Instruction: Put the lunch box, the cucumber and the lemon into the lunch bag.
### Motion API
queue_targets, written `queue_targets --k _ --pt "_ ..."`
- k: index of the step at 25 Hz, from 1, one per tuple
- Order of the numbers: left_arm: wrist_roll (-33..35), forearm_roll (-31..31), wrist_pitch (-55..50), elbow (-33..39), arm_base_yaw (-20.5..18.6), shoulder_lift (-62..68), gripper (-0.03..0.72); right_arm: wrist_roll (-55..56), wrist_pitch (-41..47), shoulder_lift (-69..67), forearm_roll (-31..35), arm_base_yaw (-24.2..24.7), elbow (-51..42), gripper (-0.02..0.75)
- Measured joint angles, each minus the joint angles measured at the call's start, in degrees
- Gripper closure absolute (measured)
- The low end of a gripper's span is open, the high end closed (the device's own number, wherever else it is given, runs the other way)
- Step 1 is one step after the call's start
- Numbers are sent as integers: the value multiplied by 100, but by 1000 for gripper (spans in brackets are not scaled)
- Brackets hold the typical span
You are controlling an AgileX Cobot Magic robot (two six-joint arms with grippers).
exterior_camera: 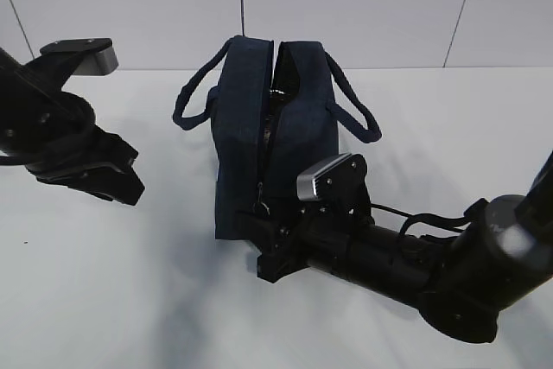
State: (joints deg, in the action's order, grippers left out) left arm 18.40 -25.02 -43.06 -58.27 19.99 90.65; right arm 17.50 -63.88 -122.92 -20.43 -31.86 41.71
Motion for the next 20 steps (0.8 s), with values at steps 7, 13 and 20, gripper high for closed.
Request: queue_targets --k 7,13,20 --pt "0 -58 0 0 0 0 452 -10 0 0 145 0 0 454" --pt "0 -232 0 0 0 0 452 -20 0 0 204 0 0 622" --pt "72 -513 -26 -86 0 0 452 -19 92 0 256 0 0 738"
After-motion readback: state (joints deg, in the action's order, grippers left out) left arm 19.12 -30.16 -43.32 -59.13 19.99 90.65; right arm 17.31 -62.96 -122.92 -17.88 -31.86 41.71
